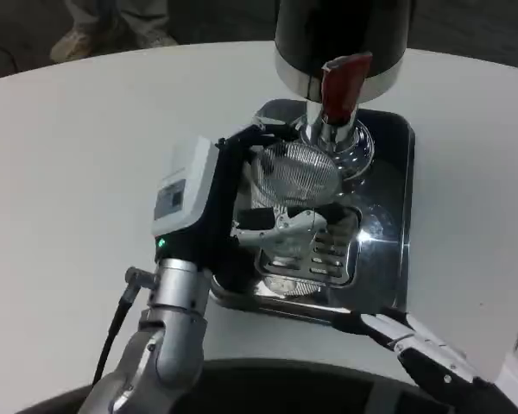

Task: Grasp the cup under the faucet to collect the drink, then remove the cup.

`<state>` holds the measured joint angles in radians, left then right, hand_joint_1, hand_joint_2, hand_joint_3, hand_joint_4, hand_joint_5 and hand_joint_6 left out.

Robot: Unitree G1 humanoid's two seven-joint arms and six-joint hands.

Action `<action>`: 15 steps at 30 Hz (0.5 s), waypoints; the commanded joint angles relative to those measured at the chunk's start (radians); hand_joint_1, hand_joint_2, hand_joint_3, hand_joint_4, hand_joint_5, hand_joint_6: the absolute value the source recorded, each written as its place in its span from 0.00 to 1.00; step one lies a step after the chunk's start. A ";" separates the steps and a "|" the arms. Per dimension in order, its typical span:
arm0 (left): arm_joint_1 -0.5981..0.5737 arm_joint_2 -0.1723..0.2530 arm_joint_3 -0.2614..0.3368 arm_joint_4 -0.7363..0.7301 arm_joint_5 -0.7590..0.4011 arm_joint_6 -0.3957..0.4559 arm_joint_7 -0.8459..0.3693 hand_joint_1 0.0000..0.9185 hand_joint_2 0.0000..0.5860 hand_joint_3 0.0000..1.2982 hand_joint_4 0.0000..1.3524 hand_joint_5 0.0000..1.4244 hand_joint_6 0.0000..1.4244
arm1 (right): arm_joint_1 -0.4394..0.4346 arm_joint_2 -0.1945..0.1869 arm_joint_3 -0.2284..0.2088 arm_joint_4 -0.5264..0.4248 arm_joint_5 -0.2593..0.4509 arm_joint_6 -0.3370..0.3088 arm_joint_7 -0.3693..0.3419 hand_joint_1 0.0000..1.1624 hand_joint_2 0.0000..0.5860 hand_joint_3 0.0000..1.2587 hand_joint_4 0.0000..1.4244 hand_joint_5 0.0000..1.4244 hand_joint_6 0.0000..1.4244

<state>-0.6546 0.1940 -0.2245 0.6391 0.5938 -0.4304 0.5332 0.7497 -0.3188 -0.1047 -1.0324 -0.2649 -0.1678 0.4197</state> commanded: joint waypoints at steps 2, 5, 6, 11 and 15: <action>0.001 -0.007 -0.004 0.023 -0.024 -0.015 -0.015 0.71 0.07 0.60 0.65 0.75 0.65 | -0.002 0.004 0.006 0.000 0.012 0.002 -0.008 0.51 0.80 0.11 0.06 0.01 0.01; 0.003 -0.006 -0.009 0.025 -0.031 -0.015 -0.019 0.71 0.07 0.60 0.65 0.75 0.65 | -0.005 0.004 0.008 0.001 0.013 0.004 -0.008 0.51 0.80 0.11 0.06 0.01 0.01; 0.003 -0.005 -0.010 0.026 -0.032 -0.015 -0.020 0.71 0.07 0.60 0.65 0.75 0.65 | -0.005 0.005 0.008 0.001 0.013 0.005 -0.009 0.51 0.80 0.11 0.06 0.01 0.01; -0.004 -0.008 -0.017 0.039 -0.040 -0.021 -0.036 0.70 0.06 0.60 0.65 0.75 0.65 | -0.003 0.006 0.013 0.002 0.012 0.005 -0.009 0.51 0.80 0.12 0.06 0.01 0.01; -0.013 -0.011 -0.023 0.048 -0.037 -0.025 -0.041 0.70 0.08 0.60 0.65 0.74 0.65 | -0.001 0.006 0.014 0.002 0.012 0.005 -0.010 0.51 0.80 0.12 0.06 0.01 0.01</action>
<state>-0.6664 0.1872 -0.2297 0.6642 0.5539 -0.4432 0.5142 0.7407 -0.3187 -0.0926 -1.0308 -0.2649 -0.1658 0.4197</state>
